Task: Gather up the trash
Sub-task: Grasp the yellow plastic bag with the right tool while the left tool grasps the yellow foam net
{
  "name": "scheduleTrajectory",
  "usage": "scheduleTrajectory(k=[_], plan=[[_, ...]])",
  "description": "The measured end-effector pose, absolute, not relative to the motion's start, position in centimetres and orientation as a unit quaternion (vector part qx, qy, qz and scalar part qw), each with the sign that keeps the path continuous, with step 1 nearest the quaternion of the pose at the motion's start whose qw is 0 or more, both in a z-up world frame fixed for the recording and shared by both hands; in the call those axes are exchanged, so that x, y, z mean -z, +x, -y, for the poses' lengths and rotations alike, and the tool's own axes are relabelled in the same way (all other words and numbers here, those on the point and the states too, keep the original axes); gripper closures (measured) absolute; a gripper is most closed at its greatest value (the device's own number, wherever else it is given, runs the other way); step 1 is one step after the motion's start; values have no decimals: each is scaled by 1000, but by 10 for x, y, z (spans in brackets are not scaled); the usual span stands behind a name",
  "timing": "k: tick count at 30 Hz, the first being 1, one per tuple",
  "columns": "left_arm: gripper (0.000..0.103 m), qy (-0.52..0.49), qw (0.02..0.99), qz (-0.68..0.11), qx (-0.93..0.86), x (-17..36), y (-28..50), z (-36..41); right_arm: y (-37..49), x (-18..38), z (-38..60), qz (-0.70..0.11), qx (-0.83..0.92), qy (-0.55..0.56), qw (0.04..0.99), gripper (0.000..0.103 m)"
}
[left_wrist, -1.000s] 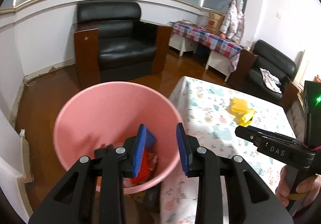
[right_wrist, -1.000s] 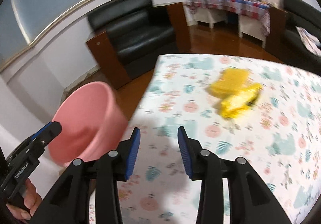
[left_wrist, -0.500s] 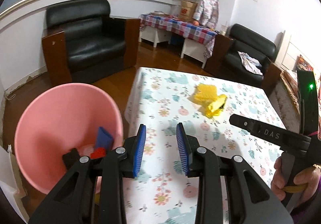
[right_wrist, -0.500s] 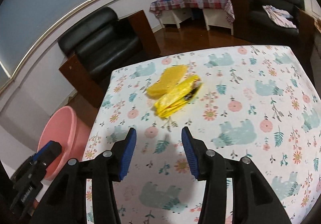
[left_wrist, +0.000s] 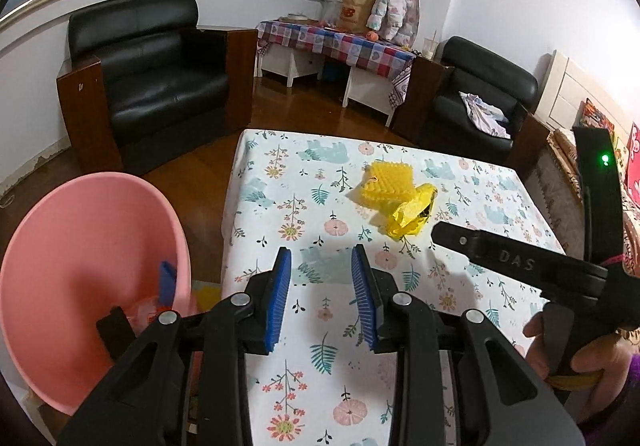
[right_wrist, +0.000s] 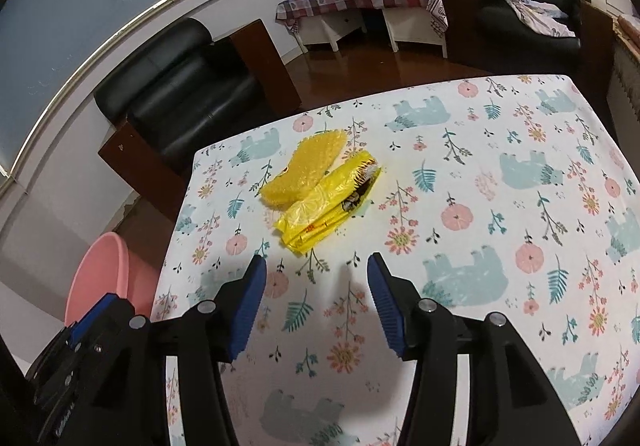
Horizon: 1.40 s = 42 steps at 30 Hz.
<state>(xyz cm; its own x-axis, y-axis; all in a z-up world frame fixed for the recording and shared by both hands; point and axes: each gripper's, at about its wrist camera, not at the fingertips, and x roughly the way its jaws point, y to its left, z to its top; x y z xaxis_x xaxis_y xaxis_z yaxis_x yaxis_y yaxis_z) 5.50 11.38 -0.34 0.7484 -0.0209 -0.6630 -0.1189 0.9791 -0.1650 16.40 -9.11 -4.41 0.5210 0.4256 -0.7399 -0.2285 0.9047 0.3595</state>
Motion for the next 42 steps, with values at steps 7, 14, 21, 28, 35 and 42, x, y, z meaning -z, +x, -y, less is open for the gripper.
scheduleTrajectory(k=[7, 14, 21, 28, 35, 42], plan=[[72, -103, 928, -358, -27, 9, 54, -124, 175, 52, 74, -457, -178, 105, 865, 50], [72, -104, 928, -356, -30, 9, 61, -130, 192, 61, 63, -465, -160, 115, 863, 50], [72, -84, 932, -353, -18, 4, 78, -122, 208, 71, 58, -469, -140, 127, 862, 50], [72, -71, 931, -359, 7, 5, 108, -108, 210, 75, 78, -464, -141, 124, 866, 82], [72, -77, 917, -389, 50, 14, 150, -91, 186, 68, 108, -457, -162, 93, 870, 90], [72, -77, 905, -414, 57, 33, 188, -77, 160, 66, 132, -457, -172, 77, 869, 90]])
